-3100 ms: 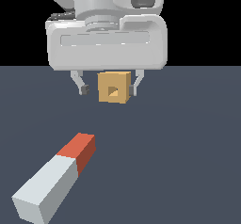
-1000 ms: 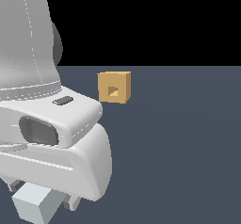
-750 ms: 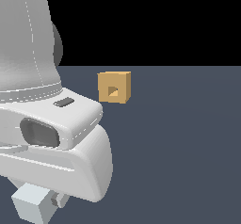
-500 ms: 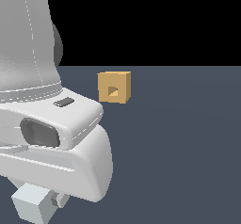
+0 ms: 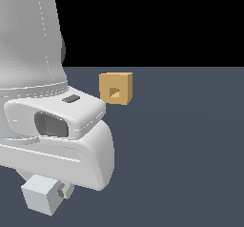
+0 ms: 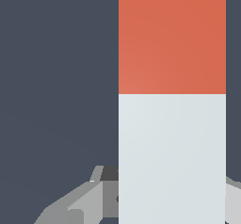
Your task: Insert the peg into the horizontal hole in a box.
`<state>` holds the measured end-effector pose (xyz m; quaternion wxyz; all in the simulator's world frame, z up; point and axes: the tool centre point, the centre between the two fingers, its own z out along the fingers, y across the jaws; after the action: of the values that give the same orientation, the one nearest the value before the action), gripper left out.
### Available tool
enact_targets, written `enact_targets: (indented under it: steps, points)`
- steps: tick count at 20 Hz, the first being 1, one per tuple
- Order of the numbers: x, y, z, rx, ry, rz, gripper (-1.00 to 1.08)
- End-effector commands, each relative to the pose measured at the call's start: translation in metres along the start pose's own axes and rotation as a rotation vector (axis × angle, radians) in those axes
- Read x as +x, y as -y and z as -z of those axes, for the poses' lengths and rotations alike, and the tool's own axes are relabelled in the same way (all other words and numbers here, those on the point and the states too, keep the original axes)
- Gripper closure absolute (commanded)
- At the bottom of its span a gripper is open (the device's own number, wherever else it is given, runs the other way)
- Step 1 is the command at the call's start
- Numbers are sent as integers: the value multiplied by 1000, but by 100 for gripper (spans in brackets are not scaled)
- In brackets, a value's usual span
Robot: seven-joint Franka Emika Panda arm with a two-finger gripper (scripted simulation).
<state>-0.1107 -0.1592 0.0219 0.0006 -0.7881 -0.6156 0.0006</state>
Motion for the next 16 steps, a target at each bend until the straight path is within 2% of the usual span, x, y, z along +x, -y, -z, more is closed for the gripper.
enact_targets:
  steps: [1,8,16]
  points:
    - [13,1,2,-2,0,1,108]
    - [70,12,9,-2,0,-1,108]
    - [163,27,19,-2,0,-3,108]
